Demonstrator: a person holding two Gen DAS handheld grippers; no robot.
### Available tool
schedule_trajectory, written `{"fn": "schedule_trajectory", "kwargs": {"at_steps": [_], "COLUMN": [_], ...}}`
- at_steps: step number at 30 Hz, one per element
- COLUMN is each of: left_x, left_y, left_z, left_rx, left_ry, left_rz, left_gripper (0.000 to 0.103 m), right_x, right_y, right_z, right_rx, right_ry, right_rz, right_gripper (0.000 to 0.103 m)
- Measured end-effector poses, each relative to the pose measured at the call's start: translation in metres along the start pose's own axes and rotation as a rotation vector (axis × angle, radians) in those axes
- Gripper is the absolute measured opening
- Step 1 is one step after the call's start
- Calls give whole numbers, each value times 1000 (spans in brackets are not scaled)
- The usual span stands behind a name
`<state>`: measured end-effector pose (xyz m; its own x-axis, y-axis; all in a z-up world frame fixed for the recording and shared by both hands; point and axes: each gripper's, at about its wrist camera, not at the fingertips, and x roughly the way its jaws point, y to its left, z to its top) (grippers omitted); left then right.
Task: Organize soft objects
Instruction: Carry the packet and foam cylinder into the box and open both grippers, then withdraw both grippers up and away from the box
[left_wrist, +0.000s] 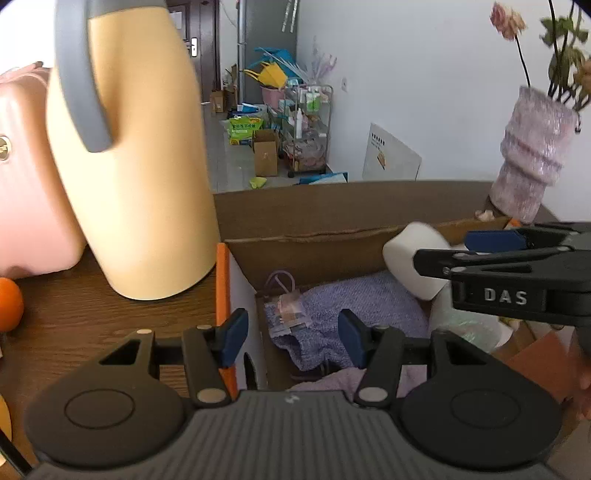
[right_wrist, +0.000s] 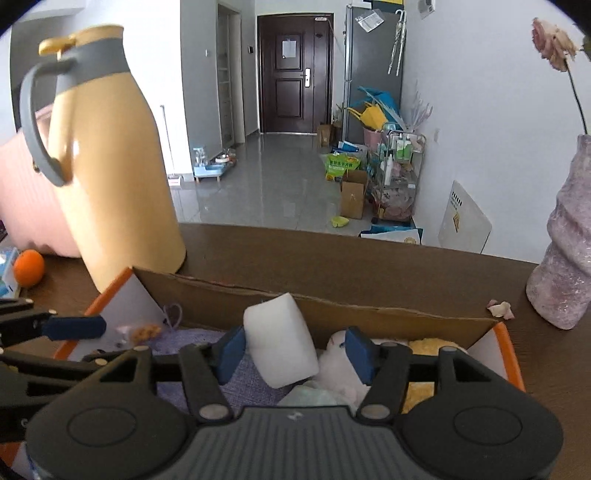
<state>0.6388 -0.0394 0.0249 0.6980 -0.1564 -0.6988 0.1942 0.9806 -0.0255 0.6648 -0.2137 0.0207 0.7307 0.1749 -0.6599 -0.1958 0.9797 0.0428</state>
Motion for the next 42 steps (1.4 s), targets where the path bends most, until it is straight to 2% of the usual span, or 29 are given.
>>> {"fn": "schedule_trajectory", "kwargs": {"at_steps": [4, 8, 12, 16, 19, 23, 28, 34, 39, 42], "left_x": [-27, -68, -116, -160, -190, -221, -248, -265, -253, -247], "left_y": [1, 2, 5, 7, 1, -20, -44, -71, -80, -78], "left_z": [3, 2, -14, -30, -46, -74, -103, -154, -197, -215], "left_rx": [-7, -3, 20, -3, -16, 28, 48, 14, -55, -130], "left_ry": [-35, -88, -139, -203, -276, -366, -452, -578, -555, -541], "left_rz": [19, 32, 54, 74, 99, 144, 157, 160, 141, 166], "left_gripper": [65, 67, 73, 80, 86, 89, 93, 101, 102, 102], "right_x": [-28, -73, -130, -177, -205, -237, -267, -298, -300, -290], "right_y": [-6, -18, -41, -62, -66, -61, -54, -52, -51, -51], "right_z": [4, 0, -15, -35, -53, -82, -118, -175, -211, -221], "right_rx": [-2, -19, -22, 7, 25, 11, -46, -88, -119, -133], "right_ry": [-28, -67, -106, -141, -178, -250, -343, -472, -515, -514], "right_rz": [-5, -23, -72, -121, -128, -122, -111, -83, -48, -11], "right_gripper": [59, 64, 68, 74, 78, 81, 81, 92, 99, 102]}}
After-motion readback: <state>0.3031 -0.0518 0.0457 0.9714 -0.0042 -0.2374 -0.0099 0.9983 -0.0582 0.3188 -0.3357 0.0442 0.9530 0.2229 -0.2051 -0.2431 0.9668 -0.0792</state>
